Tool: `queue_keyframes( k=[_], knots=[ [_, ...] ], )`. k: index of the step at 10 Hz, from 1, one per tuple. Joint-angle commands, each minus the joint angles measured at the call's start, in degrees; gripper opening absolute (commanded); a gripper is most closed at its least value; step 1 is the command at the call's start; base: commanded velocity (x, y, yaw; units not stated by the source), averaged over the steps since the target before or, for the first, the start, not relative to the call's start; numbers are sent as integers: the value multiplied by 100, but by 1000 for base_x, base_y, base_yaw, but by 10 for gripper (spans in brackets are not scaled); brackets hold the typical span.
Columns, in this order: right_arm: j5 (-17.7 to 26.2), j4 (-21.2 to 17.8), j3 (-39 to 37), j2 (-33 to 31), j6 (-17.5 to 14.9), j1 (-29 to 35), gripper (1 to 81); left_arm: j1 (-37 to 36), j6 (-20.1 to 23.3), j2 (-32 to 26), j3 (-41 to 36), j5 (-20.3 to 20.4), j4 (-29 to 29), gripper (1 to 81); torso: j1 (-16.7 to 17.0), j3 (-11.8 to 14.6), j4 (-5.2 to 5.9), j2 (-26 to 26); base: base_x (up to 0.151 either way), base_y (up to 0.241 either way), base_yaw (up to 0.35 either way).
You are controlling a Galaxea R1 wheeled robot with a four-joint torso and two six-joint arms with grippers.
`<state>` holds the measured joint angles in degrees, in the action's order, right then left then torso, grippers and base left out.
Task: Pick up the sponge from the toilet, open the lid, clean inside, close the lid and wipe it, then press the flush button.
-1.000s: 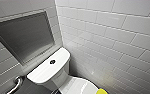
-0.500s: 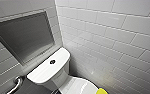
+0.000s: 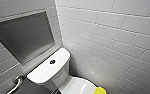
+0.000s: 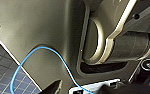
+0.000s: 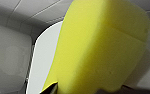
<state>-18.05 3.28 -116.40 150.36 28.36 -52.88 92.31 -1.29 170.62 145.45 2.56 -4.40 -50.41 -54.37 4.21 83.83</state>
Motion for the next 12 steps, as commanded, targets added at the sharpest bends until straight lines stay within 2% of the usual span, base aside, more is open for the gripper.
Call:
queue_keyframes(
  k=[1, 5, 7, 12],
  knots=[
    [119, 252, 74, -4, 3, 431, 811, 178, 7, -1, -42, -493, 45, 811, 0, 0, 0, 0, 0, 0, 0],
    [-101, 427, -40, 76, 3, 467, 811, 205, 15, -28, -42, -616, 115, 811, 0, 0, 0, 2, 0, 0, 0],
    [-568, 604, -128, 49, 21, 423, 811, 205, 6, -28, -42, -625, 132, 811, 0, 0, 0, 2, 0, 0, 0],
    [-717, 718, -154, 155, 21, 502, 811, 187, 6, -10, -42, -669, 185, 811, 0, 0, 0, 2, 0, 0, 0]
  ],
)
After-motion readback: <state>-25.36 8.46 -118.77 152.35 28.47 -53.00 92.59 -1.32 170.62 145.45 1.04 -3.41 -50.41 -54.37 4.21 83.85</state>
